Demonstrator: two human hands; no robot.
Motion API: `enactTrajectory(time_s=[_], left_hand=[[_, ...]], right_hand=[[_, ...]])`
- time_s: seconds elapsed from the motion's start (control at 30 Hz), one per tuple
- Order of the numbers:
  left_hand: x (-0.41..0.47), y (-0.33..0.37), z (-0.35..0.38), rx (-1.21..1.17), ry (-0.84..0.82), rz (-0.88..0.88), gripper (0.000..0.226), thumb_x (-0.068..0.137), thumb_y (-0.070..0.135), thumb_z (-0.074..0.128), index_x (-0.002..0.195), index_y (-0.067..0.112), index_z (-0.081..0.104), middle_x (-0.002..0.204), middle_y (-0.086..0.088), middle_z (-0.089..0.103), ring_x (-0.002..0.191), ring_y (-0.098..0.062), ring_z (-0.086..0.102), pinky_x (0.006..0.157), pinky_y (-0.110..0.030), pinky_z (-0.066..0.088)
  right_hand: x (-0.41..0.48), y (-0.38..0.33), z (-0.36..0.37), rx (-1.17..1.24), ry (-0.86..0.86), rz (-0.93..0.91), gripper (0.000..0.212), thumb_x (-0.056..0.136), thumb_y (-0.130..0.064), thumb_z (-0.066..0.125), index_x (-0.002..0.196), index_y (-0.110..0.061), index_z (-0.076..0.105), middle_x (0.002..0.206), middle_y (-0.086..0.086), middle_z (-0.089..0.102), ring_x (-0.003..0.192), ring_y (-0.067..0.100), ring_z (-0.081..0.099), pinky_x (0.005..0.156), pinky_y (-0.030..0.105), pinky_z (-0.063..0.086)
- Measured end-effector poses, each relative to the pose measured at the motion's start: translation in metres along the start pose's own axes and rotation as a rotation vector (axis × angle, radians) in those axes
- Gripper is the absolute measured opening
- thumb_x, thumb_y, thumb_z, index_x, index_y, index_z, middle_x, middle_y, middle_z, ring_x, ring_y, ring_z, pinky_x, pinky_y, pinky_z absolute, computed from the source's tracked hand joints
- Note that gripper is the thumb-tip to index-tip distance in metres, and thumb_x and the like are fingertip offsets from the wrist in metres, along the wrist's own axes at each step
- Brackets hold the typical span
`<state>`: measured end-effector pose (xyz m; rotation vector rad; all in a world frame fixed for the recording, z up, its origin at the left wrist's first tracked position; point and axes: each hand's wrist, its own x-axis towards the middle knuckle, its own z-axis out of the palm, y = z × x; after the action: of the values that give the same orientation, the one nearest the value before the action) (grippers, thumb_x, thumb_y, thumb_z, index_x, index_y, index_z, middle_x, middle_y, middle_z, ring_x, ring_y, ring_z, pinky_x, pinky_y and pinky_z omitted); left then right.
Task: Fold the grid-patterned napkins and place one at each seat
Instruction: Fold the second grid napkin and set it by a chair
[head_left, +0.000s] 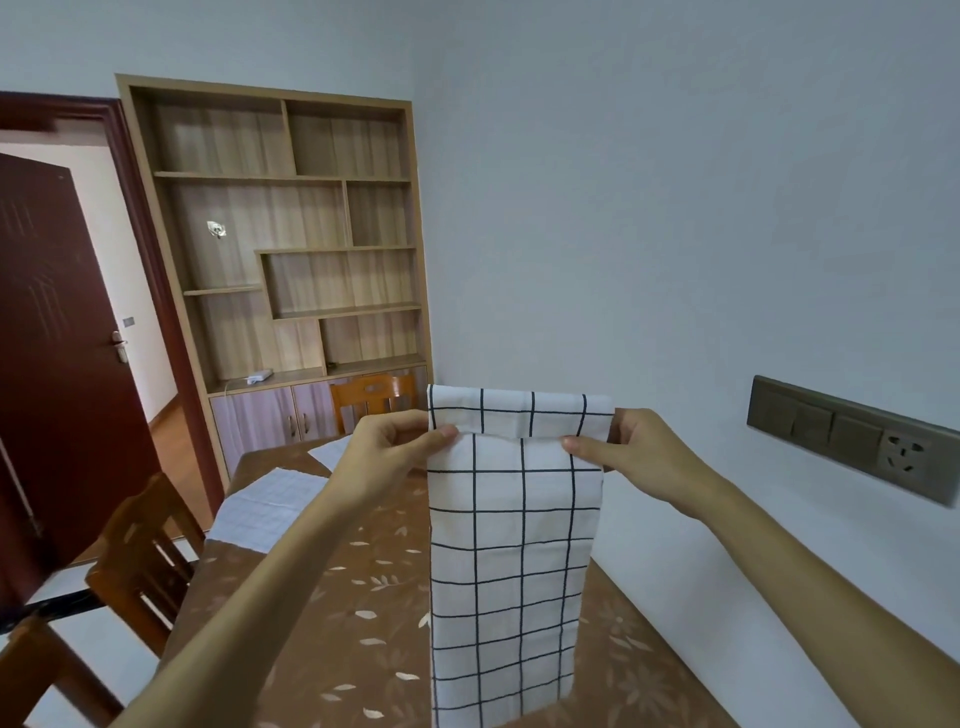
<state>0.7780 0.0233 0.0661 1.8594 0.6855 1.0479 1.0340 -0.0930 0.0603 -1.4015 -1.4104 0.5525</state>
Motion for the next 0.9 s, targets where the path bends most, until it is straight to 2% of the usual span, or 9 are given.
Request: enactTrajectory(time_s=[0.17,0.27,0.37,0.53,0.63,0.73,0.8,0.87,0.9], left_hand=[[0.001,-0.002,0.003,-0.003,0.033,-0.024,0.015,0.091,0.021,0.068,0.092,0.009,0.077,0.092,-0.011,0.076,0.085,-0.027,0.074,0.083,-0.055,0.059],[0.002,-0.002,0.003,-0.005,0.028,-0.019,0.018,0.089,0.024,0.07,0.092,0.008,0.077,0.096,-0.017,0.074,0.093,-0.037,0.071,0.086,-0.059,0.057],[-0.001,-0.001,0.002,-0.015,0.01,-0.01,0.032,0.084,0.033,0.071,0.094,0.003,0.075,0.099,-0.025,0.071,0.096,-0.045,0.068,0.085,-0.064,0.055],[-0.001,-0.004,-0.005,0.011,-0.031,-0.004,0.025,0.091,0.02,0.067,0.103,-0.002,0.071,0.092,-0.021,0.076,0.084,-0.039,0.074,0.082,-0.055,0.06],[-0.002,-0.003,-0.006,-0.011,-0.04,0.031,0.027,0.086,0.029,0.069,0.103,0.008,0.075,0.095,-0.029,0.072,0.09,-0.05,0.067,0.082,-0.057,0.059],[-0.001,-0.003,-0.008,-0.047,-0.026,0.037,0.017,0.093,0.019,0.065,0.099,0.025,0.079,0.099,-0.026,0.072,0.095,-0.055,0.062,0.085,-0.059,0.058],[-0.001,-0.004,-0.01,-0.078,-0.014,0.025,0.034,0.098,0.006,0.056,0.095,0.029,0.081,0.098,-0.017,0.075,0.089,-0.051,0.062,0.081,-0.047,0.062],[-0.004,-0.003,-0.01,-0.099,-0.016,0.014,0.038,0.101,0.002,0.05,0.094,0.024,0.081,0.096,-0.004,0.078,0.088,-0.041,0.064,0.073,-0.033,0.061],[-0.004,-0.003,-0.01,-0.104,-0.01,0.005,0.037,0.101,0.002,0.048,0.094,0.02,0.08,0.099,-0.003,0.078,0.091,-0.039,0.064,0.073,-0.032,0.059]], right_hand=[[-0.002,-0.004,-0.005,0.057,-0.141,0.061,0.029,0.083,-0.018,0.079,0.111,-0.02,0.072,0.106,-0.008,0.078,0.098,0.009,0.074,0.084,0.022,0.058],[-0.003,-0.003,-0.003,0.074,-0.099,0.069,0.023,0.087,-0.023,0.075,0.11,-0.02,0.072,0.104,-0.004,0.079,0.094,0.014,0.075,0.081,0.03,0.061],[-0.001,-0.002,-0.005,0.089,-0.018,0.033,0.016,0.093,-0.019,0.068,0.108,-0.021,0.074,0.099,0.0,0.08,0.088,0.018,0.075,0.073,0.03,0.061],[0.002,0.0,-0.011,0.155,0.011,0.005,0.022,0.095,-0.011,0.065,0.109,-0.022,0.076,0.105,0.003,0.078,0.098,0.02,0.073,0.087,0.039,0.06],[0.002,0.001,-0.011,0.171,0.038,0.006,0.022,0.094,-0.008,0.064,0.104,-0.021,0.079,0.105,0.011,0.075,0.097,0.018,0.069,0.087,0.039,0.06],[0.001,-0.001,-0.009,0.185,0.036,-0.002,0.034,0.096,0.002,0.056,0.095,-0.023,0.079,0.095,-0.004,0.077,0.091,0.01,0.071,0.075,0.025,0.06],[0.0,-0.001,-0.009,0.184,0.03,-0.007,0.036,0.096,0.005,0.053,0.092,-0.02,0.079,0.095,-0.008,0.078,0.088,0.009,0.072,0.074,0.023,0.059],[0.001,0.0,-0.009,0.19,0.021,-0.013,0.039,0.095,0.007,0.05,0.087,-0.018,0.079,0.094,-0.007,0.078,0.088,0.009,0.072,0.074,0.022,0.059],[0.001,-0.001,-0.008,0.196,0.017,-0.016,0.042,0.095,0.009,0.048,0.085,-0.018,0.08,0.094,-0.006,0.078,0.088,0.009,0.072,0.074,0.022,0.059]])
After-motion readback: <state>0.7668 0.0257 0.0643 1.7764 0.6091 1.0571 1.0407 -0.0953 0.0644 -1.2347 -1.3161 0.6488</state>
